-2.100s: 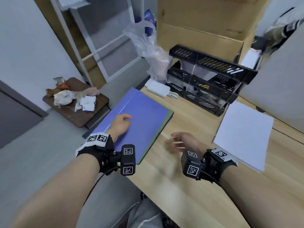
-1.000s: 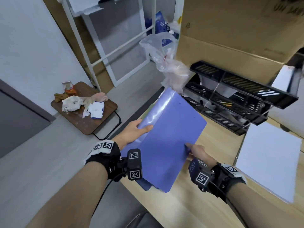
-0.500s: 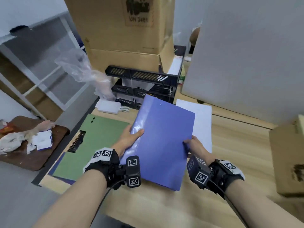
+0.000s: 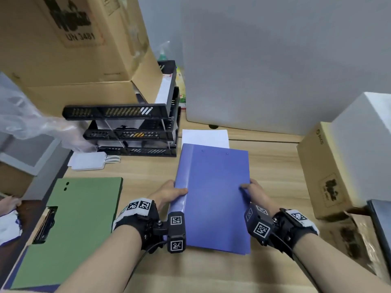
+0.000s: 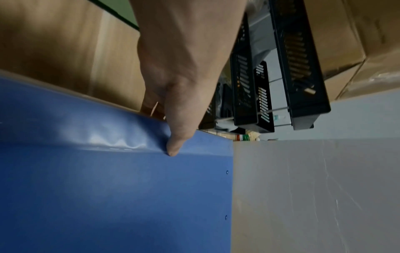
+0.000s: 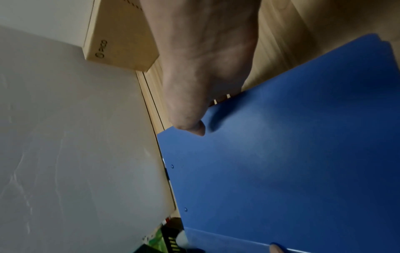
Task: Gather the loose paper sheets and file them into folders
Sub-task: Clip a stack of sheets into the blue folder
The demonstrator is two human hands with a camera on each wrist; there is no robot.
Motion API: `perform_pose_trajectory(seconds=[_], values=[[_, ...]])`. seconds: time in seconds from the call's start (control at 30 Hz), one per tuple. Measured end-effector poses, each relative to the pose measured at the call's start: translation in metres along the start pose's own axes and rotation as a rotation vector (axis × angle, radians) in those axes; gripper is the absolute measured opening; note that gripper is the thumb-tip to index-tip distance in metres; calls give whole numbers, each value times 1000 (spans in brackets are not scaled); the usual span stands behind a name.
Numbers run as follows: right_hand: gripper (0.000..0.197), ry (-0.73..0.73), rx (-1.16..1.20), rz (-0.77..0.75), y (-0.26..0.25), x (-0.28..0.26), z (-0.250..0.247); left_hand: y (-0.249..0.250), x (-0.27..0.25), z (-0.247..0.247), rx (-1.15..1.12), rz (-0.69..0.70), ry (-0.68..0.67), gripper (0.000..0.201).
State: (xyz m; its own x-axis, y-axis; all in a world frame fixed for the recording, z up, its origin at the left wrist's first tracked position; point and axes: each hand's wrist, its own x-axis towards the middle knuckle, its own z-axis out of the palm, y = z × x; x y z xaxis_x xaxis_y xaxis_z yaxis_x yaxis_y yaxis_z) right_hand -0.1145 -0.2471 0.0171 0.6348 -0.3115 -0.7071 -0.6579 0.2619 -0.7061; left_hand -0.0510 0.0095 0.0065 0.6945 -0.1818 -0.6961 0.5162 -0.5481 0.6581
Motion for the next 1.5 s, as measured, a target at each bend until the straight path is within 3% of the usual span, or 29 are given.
perform_pose_trajectory(seconds=[0.23,0.47,0.67,0.73,0.83,0.93,1.1,1.2,1.27,1.3,1.4,1.5], values=[[43,51,7,20,-14,26,-7,27,31,3,13,-13,-43,42],[28,176,-47,31,-11,40,-16,31,44,19,25,-31,-167,24],[15,195,-153,68,-6,44,-22,13,55,27,150,-166,-234,38],[13,173,-191,66,-12,41,-23,11,62,26,239,-194,-233,52],[17,31,-236,42,-34,32,-23,20,68,26,286,-171,-156,82],[20,-199,-304,-18,-61,20,-17,45,53,24,112,-112,-237,108],[35,-533,-303,-81,-93,-2,16,84,21,0,-60,-46,-482,90],[42,-679,-250,-33,-92,-10,41,94,3,-22,-78,18,-516,97],[42,-738,-231,-8,-87,-14,54,94,-7,-32,-57,75,-469,102],[42,-756,-237,-9,-83,-16,60,92,-11,-37,-74,92,-425,96],[38,-784,-290,-22,-73,-17,73,90,-24,-50,-64,169,-263,47],[33,-734,-342,-29,-61,-13,81,78,-38,-71,-38,131,-155,37]])
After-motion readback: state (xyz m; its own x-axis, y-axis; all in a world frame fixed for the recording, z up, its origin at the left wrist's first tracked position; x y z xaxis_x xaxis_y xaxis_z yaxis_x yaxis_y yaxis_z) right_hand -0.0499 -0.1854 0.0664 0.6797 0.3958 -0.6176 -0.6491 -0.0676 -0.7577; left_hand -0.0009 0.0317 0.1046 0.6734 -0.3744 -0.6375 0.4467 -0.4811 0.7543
